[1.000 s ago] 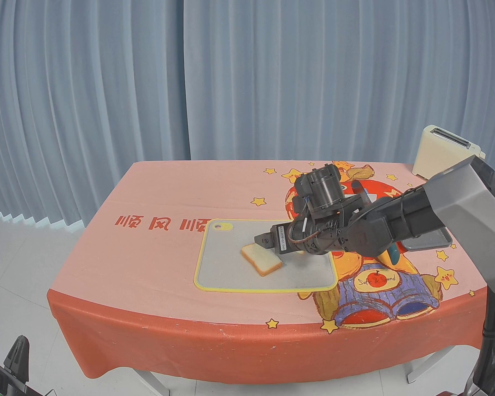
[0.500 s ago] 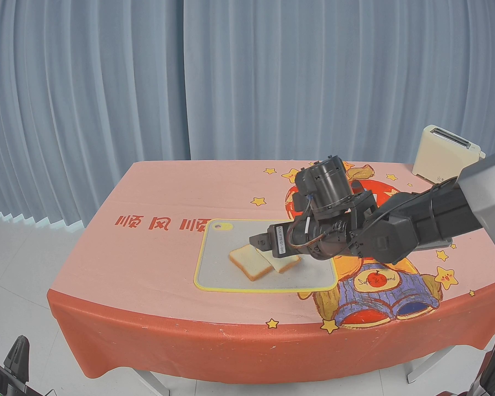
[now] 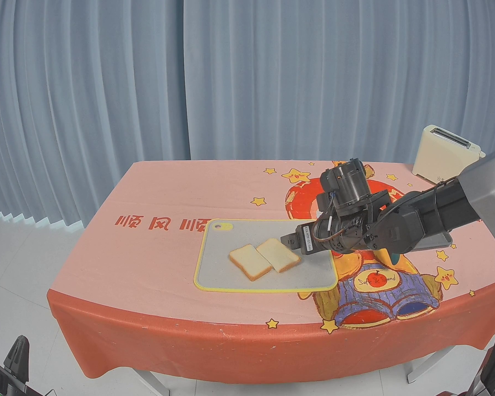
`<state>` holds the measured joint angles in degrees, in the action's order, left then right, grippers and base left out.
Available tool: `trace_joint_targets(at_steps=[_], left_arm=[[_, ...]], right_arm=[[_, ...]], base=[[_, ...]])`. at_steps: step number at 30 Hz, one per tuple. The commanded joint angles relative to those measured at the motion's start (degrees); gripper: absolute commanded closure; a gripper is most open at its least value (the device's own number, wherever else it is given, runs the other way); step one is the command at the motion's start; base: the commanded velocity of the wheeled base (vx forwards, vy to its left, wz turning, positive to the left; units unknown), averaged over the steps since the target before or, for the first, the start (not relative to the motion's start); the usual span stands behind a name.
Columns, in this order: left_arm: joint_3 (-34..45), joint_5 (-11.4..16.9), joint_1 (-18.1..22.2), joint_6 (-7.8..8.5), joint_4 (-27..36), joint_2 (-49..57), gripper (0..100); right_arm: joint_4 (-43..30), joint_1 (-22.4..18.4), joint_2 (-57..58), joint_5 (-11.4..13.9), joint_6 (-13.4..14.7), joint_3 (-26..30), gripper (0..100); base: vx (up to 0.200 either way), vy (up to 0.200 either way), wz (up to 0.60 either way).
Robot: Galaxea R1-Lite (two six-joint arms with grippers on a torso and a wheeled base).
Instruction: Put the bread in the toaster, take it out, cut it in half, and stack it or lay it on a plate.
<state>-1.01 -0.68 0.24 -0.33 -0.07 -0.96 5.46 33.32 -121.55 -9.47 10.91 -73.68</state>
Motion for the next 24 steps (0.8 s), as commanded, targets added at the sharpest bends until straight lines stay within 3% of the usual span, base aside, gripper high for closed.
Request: trace_joint_targets(at_steps=[1,21,22,24], left_arm=[[1.01,-0.02,0.02,-0.02,-0.01,-0.09,100],[1.01,-0.02,0.02,-0.02,-0.01,-0.09,100],[1.01,-0.02,0.02,-0.11,-0.01,-0.09,100],[1.01,-0.02,0.02,-0.02,-0.01,-0.09,100]], right_arm=[[0.08,-0.01,-0.35,-0.02,-0.19,0.55,0],[0.16,0.7,-2.55,-0.9,-1.07,1.35,0],[0.08,0.7,-2.55,-0.9,-1.07,1.35,100],[0.08,0.78,-2.37,-0.9,-1.07,1.35,100]], base=[[0.0,0.0,0.0],[0.0,0.0,0.0],[0.0,0.0,0.0],[0.0,0.0,0.0]])
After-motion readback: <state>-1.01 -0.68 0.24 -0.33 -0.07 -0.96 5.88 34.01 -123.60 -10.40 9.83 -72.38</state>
